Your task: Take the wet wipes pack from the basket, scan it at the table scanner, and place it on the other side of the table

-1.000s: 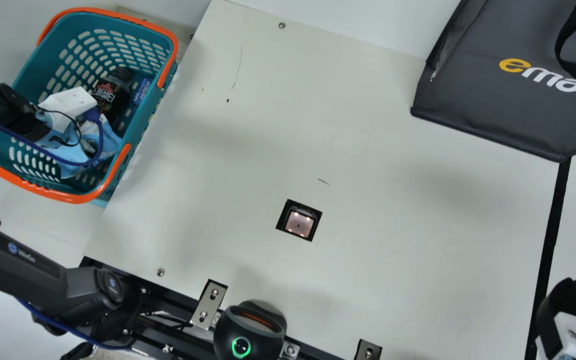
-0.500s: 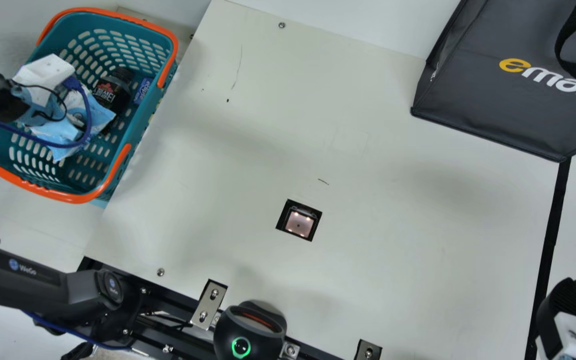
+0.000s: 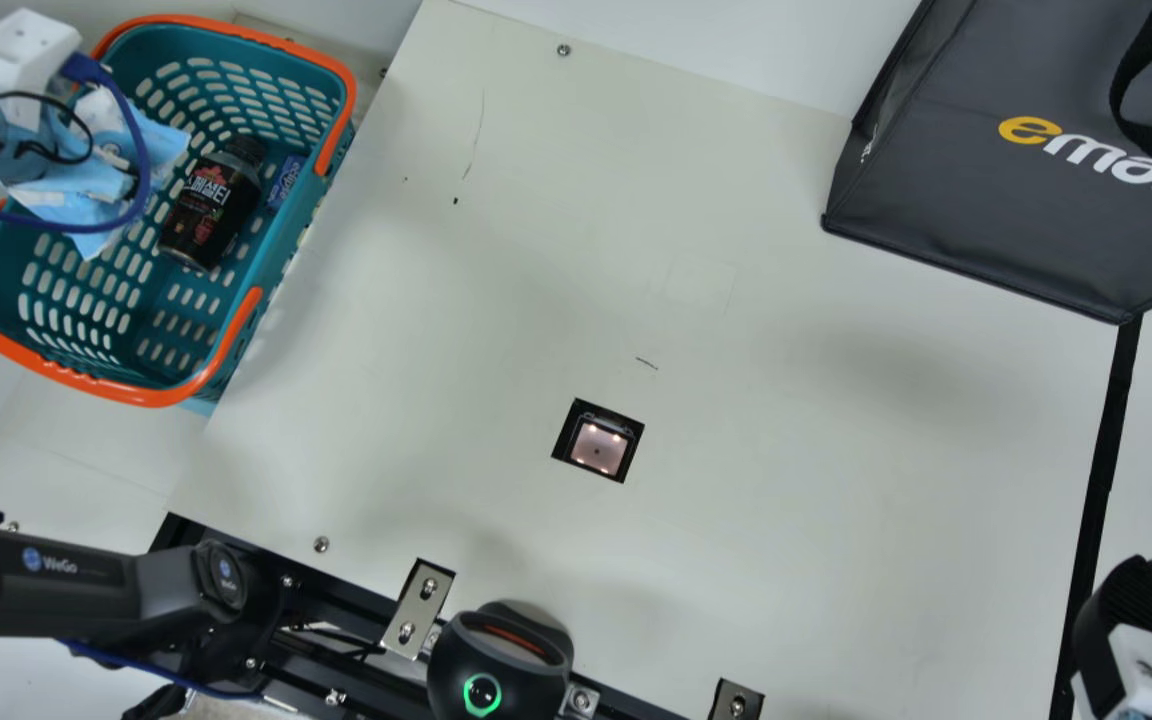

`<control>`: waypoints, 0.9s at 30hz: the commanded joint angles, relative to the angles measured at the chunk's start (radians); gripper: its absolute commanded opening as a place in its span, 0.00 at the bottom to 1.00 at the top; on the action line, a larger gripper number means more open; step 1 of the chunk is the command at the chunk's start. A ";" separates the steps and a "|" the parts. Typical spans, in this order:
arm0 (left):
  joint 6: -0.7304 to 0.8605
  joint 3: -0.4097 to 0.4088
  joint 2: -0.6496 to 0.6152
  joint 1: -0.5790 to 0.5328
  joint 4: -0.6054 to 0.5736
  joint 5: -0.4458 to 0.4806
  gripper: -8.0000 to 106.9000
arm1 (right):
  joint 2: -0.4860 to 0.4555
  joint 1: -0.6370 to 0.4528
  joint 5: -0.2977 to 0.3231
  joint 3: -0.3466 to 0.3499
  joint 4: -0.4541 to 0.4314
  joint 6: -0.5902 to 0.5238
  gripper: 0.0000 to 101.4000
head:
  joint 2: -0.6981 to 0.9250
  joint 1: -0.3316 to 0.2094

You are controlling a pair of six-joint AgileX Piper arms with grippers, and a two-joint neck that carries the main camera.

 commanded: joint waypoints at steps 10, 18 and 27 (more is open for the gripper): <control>-0.351 -0.140 -0.041 -0.069 0.088 0.097 0.00 | 0.000 0.000 0.000 0.000 0.000 0.000 0.94 | 0.002 -0.029; -0.567 -0.177 -0.088 -0.155 0.143 0.168 0.00 | 0.000 0.000 0.000 0.000 0.000 0.000 0.94 | 0.002 -0.029; -0.721 -0.138 -0.179 -0.308 0.173 0.211 0.00 | 0.000 0.000 0.000 0.000 0.000 0.000 0.94 | 0.002 -0.029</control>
